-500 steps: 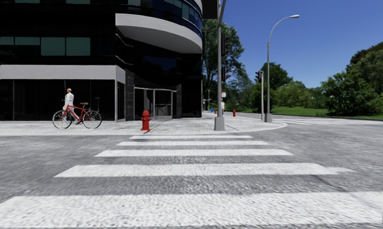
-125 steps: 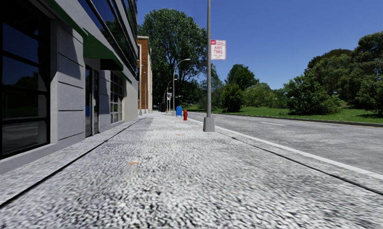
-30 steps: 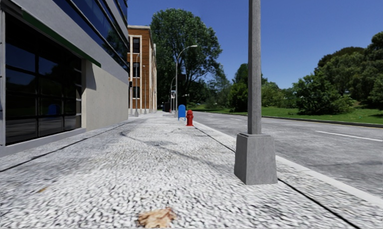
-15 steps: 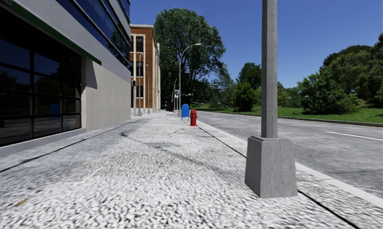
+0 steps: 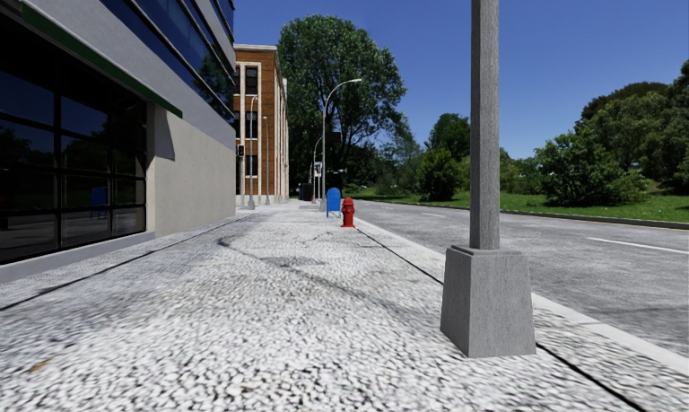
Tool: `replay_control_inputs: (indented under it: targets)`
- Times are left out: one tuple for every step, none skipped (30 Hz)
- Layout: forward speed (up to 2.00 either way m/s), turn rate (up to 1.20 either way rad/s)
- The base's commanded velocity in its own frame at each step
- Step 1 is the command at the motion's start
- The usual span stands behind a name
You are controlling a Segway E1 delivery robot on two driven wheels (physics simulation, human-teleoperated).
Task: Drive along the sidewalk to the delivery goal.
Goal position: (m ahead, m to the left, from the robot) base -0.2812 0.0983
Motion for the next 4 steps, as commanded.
replay_control_inputs:
  targets:
    - [0.0,0.0]
    - [0.0,0.0]
    - [0.0,0.0]
    - [0.0,0.0]
